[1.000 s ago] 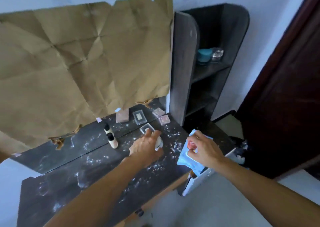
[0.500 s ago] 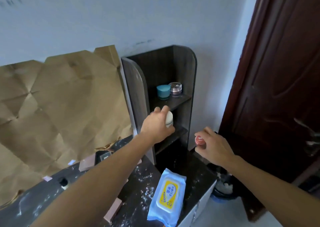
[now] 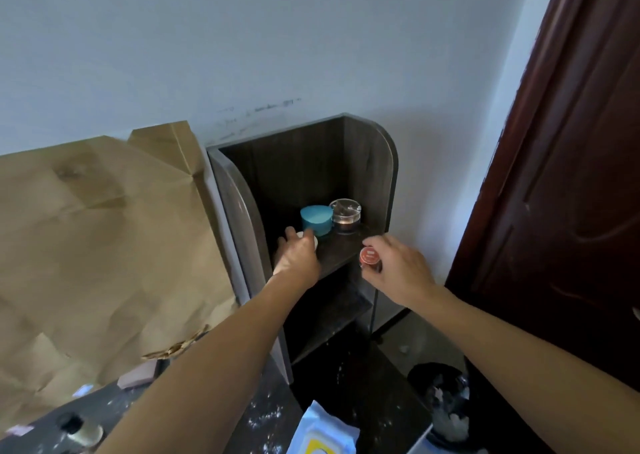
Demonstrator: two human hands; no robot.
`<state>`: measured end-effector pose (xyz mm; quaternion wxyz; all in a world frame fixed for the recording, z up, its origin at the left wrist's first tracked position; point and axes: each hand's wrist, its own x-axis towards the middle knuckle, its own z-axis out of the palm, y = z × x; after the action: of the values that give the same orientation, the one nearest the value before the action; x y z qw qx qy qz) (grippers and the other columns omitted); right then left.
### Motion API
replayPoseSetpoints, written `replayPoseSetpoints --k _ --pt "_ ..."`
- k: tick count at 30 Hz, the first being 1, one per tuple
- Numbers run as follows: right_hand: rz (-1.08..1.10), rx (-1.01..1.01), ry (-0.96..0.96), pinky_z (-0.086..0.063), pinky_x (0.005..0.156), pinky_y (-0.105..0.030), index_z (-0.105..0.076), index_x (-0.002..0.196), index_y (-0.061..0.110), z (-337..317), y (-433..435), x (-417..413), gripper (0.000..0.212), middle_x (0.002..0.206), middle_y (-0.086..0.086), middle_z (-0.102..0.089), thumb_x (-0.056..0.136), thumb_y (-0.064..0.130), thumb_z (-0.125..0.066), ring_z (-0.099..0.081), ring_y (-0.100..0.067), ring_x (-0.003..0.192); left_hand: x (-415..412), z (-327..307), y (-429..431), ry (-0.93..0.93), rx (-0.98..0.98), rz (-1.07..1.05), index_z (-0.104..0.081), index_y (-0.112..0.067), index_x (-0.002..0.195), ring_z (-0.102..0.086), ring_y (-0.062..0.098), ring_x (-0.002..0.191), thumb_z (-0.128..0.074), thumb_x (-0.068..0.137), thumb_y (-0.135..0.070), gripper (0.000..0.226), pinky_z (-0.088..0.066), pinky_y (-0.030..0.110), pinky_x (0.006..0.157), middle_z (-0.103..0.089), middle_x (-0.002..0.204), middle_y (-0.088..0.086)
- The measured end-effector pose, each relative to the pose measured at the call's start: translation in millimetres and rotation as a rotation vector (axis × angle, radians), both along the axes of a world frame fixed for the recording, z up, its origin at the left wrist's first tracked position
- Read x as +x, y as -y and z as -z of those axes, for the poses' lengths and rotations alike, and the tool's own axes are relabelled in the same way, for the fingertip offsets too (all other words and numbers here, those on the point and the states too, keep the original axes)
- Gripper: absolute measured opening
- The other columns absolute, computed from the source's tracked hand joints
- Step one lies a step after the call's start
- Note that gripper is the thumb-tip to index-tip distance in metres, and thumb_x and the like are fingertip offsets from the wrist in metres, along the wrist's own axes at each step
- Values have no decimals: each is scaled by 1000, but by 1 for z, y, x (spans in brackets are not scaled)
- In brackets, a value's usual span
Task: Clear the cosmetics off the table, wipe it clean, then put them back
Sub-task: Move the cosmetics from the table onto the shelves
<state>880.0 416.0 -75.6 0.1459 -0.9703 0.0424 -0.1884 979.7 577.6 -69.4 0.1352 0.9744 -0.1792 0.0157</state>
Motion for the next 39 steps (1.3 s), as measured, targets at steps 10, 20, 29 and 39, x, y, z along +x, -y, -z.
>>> replayPoseSetpoints --k 10,20,29,39 --pt "-246 -31 100 -48 64 -24 -58 94 18 25 14 97 25 97 0 -65 77 30 -70 -62 -15 88 24 5 16 -1 -192 -309 -36 -19 127 -47 31 115 -64 82 -6 54 -46 43 97 -28 138 10" --pt "-365 12 153 -56 67 -35 -69 100 12 35 34 108 21 106 -4 -54 81 22 -71 -63 -24 84 12 14 18 65 -238 -361 -42 -15 131 -48 33 114 -53 85 -1 49 -43 39 100 -30 138 10" --pt "-386 28 263 -54 59 -35 -65 105 18 42 12 53 25 106 5 -58 81 26 -65 -63 -16 90 -78 12 -26 251 -156 -40 -59 -11 109 -61 34 80 -51 85 -13 25 -51 45 65 -55 102 8" --pt "-507 6 8 -48 54 -32 -66 96 20 97 -146 -40 17 92 4 -60 81 28 -65 -64 -22 75 -208 66 -216 95 23 -261 -58 -16 111 -62 31 90 -48 89 -21 25 -48 38 65 -60 109 3"
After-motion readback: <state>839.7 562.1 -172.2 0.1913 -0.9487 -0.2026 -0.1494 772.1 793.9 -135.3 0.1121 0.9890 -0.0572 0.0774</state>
